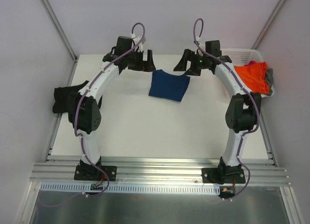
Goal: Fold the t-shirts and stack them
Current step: Fold the long partially folded tshirt into a neat square, then put the neatly folded tshirt into the corner of the board with the left arm
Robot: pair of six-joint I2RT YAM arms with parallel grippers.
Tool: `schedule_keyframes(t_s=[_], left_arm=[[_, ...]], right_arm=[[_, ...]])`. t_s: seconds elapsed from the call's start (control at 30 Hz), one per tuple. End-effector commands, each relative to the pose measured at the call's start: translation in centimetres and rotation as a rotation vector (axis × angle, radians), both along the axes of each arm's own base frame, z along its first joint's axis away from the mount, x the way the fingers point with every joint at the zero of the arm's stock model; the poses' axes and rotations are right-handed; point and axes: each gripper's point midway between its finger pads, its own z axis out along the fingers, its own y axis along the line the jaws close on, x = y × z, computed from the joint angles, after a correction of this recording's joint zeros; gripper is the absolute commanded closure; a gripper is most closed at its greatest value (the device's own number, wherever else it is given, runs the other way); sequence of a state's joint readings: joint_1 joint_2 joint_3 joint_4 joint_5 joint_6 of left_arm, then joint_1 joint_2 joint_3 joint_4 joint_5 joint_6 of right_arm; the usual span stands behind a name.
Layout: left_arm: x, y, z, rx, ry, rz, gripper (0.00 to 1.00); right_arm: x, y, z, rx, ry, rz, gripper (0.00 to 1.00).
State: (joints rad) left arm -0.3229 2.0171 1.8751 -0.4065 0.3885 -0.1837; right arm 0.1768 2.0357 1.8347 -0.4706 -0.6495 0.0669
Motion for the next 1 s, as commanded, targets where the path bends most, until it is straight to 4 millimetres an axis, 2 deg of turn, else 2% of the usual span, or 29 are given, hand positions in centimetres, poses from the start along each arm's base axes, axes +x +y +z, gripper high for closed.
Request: schedule_keyframes(t_s=[0.0, 0.03, 0.07, 0.1, 0.2, 0.23, 0.27, 0.3, 0.33, 0.37, 0.4, 0.53, 0.73, 0.83, 0.87, 0.9, 0.97], left_arm=[[-2.3, 0.7, -0.6, 0.03, 0.052, 0.015, 0.01], [-2.4, 0.6, -1.2, 0.009, 0.084, 0.018, 0.01], [-1.8, 1.2, -3.1, -0.01, 0.14, 0.028, 0.01], [-1.1, 1.2, -3.3, -0.029, 0.147, 0.019, 0.01], [2.0, 1.6, -6.6, -0.034, 0.192, 0.039, 0.03], [2.5, 1.4, -7.4, -0.041, 0.204, 0.032, 0.06], [2.9, 1.3, -9.4, -0.038, 0.237, 0.034, 0.1], [3.7, 1.1, -9.0, -0.055, 0.228, 0.036, 0.13], [3.9, 0.8, -9.4, -0.068, 0.24, 0.033, 0.12], [4.2, 0.7, -10.7, -0.073, 0.269, 0.047, 0.11], [4.6, 0.7, -10.8, -0.081, 0.268, 0.051, 0.11], [4.7, -0.2, -12.3, -0.121, 0.307, 0.042, 0.12], [3.3, -2.7, -15.5, -0.205, 0.426, 0.006, 0.13], [2.6, -4.4, -17.1, -0.224, 0.469, -0.009, 0.13], [2.4, -4.8, -17.3, -0.232, 0.48, -0.013, 0.14], [2.3, -5.4, -17.3, -0.251, 0.484, -0.027, 0.14], [1.7, -6.5, -18.3, -0.264, 0.52, -0.036, 0.15]], right_arm=[[-1.6, 1.4, 0.8, 0.012, 0.001, 0.014, 0.03], [-1.6, 1.4, 0.4, 0.028, 0.041, -0.014, 0.03], [-1.5, 1.4, 0.1, 0.06, 0.109, -0.062, 0.03], [-1.4, 1.1, -1.3, 0.048, 0.155, -0.078, 0.03], [-1.3, 1.1, -3.2, 0.024, 0.184, -0.07, 0.03], [-1.3, 1.0, -3.5, 0.021, 0.188, -0.07, 0.03], [-1.3, 1.0, -3.5, 0.024, 0.187, -0.068, 0.03], [-1.4, 1.1, -3.5, 0.033, 0.184, -0.059, 0.03], [-1.6, 1.1, -3.3, 0.038, 0.181, -0.054, 0.03], [-1.6, 1.0, -3.3, 0.043, 0.181, -0.052, 0.03], [-1.5, 0.7, -3.3, 0.043, 0.175, -0.056, 0.03], [-2.0, -0.2, -3.6, 0.034, 0.177, -0.075, 0.03], [-2.8, -1.0, -4.5, 0.004, 0.195, -0.086, 0.03], [-2.3, -1.0, -5.0, -0.001, 0.196, -0.094, 0.03], [-2.1, -1.0, -6.0, -0.009, 0.21, -0.086, 0.03], [-1.5, -1.0, -5.9, -0.011, 0.199, -0.085, 0.03], [-0.9, -1.3, -6.9, -0.024, 0.221, -0.105, 0.03]])
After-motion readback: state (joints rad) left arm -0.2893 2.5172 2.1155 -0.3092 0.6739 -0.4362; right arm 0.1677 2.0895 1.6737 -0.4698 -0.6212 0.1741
